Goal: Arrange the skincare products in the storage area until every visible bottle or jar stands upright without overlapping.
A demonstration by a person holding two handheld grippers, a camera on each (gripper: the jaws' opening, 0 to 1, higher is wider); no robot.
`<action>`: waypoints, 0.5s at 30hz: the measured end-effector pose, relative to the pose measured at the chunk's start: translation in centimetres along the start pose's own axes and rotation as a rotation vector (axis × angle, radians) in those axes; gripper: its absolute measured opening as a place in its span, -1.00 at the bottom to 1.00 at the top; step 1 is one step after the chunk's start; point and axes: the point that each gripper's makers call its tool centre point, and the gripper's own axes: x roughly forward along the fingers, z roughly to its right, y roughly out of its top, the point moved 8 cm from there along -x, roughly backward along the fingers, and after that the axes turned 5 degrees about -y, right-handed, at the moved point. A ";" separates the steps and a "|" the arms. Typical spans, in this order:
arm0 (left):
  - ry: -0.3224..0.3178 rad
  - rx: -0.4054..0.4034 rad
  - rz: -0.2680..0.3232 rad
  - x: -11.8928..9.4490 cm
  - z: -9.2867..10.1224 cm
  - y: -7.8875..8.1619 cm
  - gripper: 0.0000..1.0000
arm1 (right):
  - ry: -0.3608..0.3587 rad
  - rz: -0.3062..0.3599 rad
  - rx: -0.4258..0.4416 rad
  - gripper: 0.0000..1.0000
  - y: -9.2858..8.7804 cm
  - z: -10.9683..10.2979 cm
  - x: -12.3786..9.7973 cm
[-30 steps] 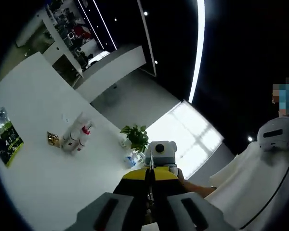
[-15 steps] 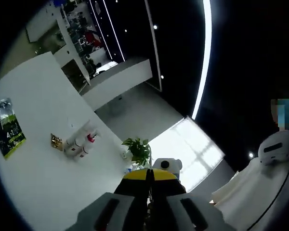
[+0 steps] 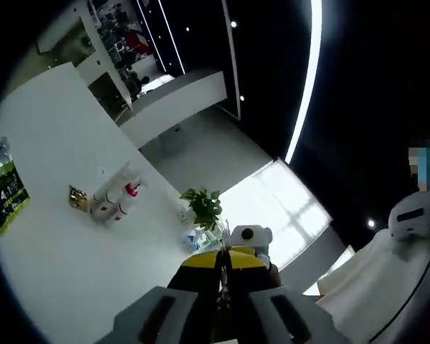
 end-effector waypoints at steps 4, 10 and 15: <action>0.004 -0.001 -0.002 -0.2 -0.1 0.3 -0.97 | -0.004 0.033 0.035 -1.00 0.6 0.4 -0.6; 0.007 0.001 -0.015 -0.4 -0.2 0.4 -0.98 | -0.008 0.032 0.027 -1.00 0.6 0.4 -0.5; 0.001 -0.048 0.010 -0.1 -0.7 0.6 -0.92 | -0.005 0.036 0.029 -1.00 0.6 0.6 -0.5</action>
